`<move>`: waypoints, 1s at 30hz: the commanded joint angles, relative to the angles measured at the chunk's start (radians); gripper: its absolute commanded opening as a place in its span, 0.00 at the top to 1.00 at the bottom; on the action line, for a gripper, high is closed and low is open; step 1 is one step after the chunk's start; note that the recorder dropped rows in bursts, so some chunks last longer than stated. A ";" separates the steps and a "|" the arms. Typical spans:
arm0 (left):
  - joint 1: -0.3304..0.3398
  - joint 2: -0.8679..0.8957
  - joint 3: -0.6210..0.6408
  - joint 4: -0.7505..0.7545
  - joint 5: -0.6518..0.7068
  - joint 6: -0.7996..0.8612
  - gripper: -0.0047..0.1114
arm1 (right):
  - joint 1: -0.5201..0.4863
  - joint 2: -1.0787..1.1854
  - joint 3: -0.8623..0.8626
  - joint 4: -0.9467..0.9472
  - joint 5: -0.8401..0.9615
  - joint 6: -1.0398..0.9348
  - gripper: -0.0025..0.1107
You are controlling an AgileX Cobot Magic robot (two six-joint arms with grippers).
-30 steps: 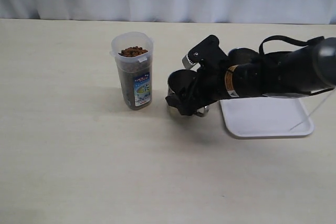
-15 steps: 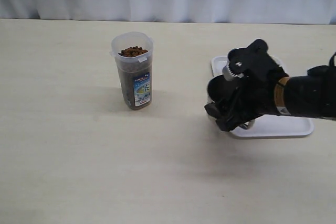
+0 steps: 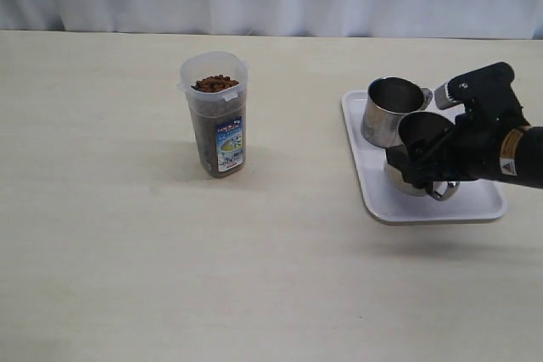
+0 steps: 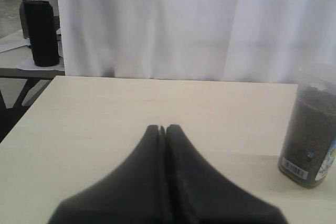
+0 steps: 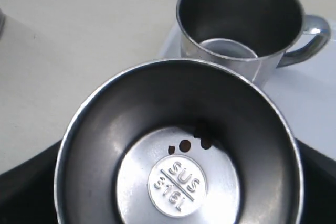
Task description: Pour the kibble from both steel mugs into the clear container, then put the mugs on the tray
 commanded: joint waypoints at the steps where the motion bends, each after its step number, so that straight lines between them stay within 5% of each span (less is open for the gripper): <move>1: 0.001 -0.002 0.003 0.004 -0.005 0.000 0.96 | -0.006 0.080 0.004 0.060 -0.076 -0.093 0.94; 5: 0.001 -0.002 0.003 0.004 -0.005 0.000 0.96 | -0.006 0.122 0.004 0.143 -0.134 -0.157 0.88; 12: 0.001 -0.002 0.003 0.004 -0.005 0.000 0.96 | -0.006 0.131 0.004 0.191 -0.141 -0.200 0.42; 17: 0.001 -0.002 0.003 0.004 -0.005 0.000 0.96 | -0.006 0.131 0.004 0.212 -0.141 -0.212 0.22; 24: 0.001 -0.002 0.003 0.004 -0.005 0.000 0.96 | -0.006 0.041 0.004 0.227 -0.100 -0.212 0.17; 30: 0.001 -0.002 0.003 0.004 -0.005 0.000 0.96 | -0.003 -0.196 0.004 0.234 0.110 -0.025 0.17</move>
